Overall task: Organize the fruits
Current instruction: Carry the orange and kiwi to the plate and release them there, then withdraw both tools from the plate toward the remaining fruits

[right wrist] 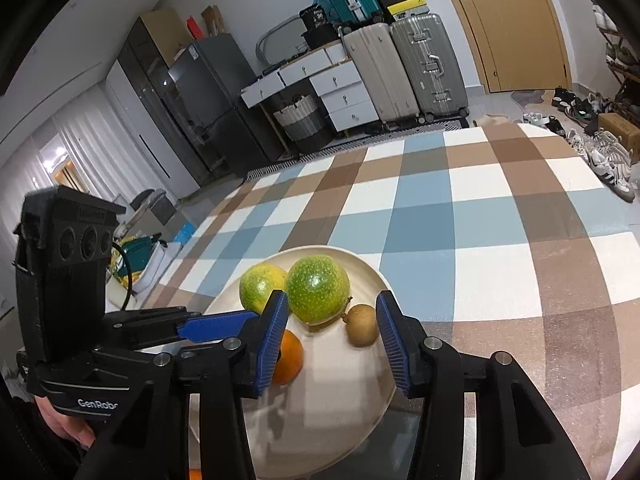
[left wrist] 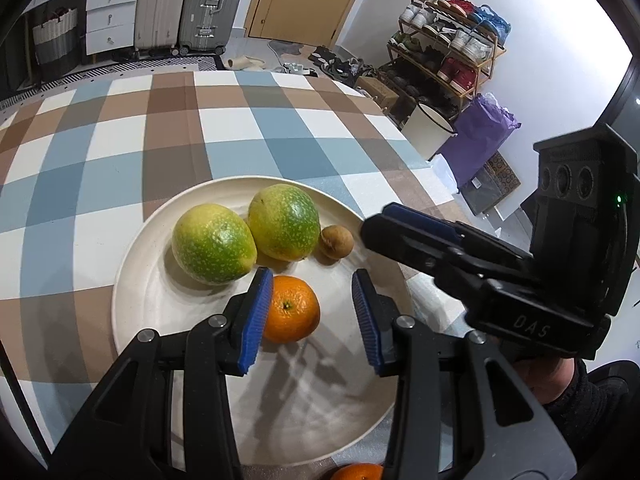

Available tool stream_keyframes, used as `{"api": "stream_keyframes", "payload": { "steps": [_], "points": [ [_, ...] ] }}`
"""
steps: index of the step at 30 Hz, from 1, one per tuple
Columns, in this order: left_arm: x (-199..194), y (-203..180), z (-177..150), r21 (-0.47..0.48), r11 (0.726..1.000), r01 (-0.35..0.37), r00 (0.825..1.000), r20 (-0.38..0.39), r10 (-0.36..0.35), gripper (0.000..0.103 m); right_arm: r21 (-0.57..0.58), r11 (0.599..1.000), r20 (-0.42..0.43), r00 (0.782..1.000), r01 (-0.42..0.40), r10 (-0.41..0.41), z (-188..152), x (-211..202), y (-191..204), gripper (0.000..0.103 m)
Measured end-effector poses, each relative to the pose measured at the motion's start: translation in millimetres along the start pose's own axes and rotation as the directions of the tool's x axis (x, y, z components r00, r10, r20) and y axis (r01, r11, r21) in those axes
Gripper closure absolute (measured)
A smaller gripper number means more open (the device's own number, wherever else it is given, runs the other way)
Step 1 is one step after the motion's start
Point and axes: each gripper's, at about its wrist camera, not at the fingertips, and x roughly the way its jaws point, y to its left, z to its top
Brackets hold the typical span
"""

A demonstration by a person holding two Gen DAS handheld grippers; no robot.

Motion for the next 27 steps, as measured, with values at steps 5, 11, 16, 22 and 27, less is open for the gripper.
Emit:
{"api": "stream_keyframes", "payload": {
  "steps": [5, 11, 16, 22, 27],
  "points": [
    [-14, -2, -5, -0.002, 1.000, -0.012, 1.000, 0.018, 0.012, 0.066, -0.012, 1.000, 0.002, 1.000, 0.014, -0.014, -1, -6, 4, 0.054],
    [-31, -8, -20, -0.005, 1.000, -0.022, 0.999, 0.027, 0.022, 0.066, -0.060, 0.993, 0.010, 0.995, 0.104, -0.103, -7, -16, 18, 0.034],
    [-45, -10, -34, -0.017, 0.999, -0.031, 0.999, 0.036, 0.032, 0.066, -0.092, 0.988, 0.043, 0.992, 0.121, -0.117, -11, -30, 32, 0.029],
    [-63, -14, -48, -0.023, 0.999, -0.040, 0.998, 0.052, 0.041, 0.066, -0.112, 0.985, 0.071, 0.990, 0.128, -0.121, -14, -42, 47, 0.023],
    [-74, -20, -56, -0.016, 0.999, -0.046, 0.997, 0.062, 0.047, 0.065, -0.127, 0.981, 0.093, 0.987, 0.143, -0.132, -18, -54, 59, 0.016]
  ]
}}
